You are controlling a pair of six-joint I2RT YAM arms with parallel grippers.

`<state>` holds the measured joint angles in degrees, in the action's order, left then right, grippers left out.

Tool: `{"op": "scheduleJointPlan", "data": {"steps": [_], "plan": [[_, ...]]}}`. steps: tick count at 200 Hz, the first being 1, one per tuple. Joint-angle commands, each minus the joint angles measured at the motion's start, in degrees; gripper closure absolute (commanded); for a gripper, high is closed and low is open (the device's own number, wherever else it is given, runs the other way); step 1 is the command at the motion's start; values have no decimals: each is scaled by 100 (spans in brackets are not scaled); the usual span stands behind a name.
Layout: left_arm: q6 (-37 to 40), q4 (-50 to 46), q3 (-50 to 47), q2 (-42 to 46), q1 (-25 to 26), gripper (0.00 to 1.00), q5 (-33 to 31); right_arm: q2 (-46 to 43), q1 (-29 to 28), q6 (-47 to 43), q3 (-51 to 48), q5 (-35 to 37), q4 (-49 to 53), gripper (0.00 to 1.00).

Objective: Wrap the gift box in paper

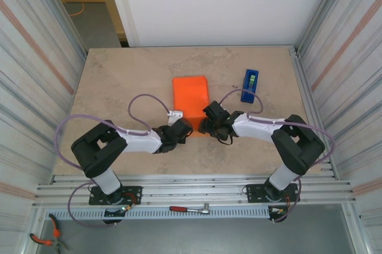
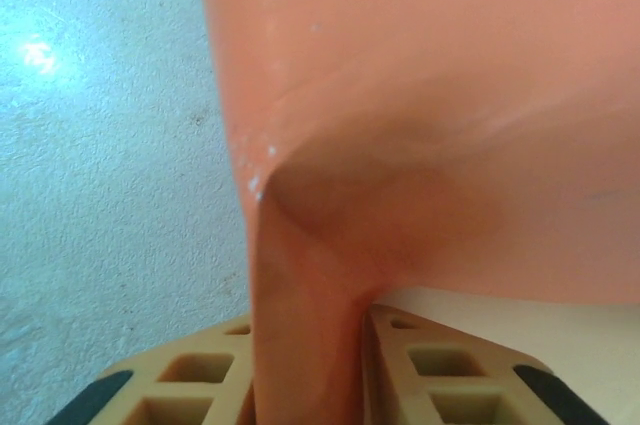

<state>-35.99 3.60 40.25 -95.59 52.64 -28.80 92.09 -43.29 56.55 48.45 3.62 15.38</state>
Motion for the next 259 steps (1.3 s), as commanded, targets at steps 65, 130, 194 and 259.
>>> {"op": "scheduleJointPlan", "data": {"steps": [65, 130, 194, 259], "plan": [[-106, -353, -108, -47, 73, 82, -213, -366, -215, -233, -90, 629, 533, 2], [34, -389, 61, -180, 215, 100, -300, -237, -176, -229, -147, 264, 207, 4], [31, -481, 73, -130, 255, 90, -441, -24, -115, -208, -47, 144, 34, 42], [144, -536, -350, 1172, -27, 56, -148, 67, -31, -267, -44, 20, 12, 100]]}}
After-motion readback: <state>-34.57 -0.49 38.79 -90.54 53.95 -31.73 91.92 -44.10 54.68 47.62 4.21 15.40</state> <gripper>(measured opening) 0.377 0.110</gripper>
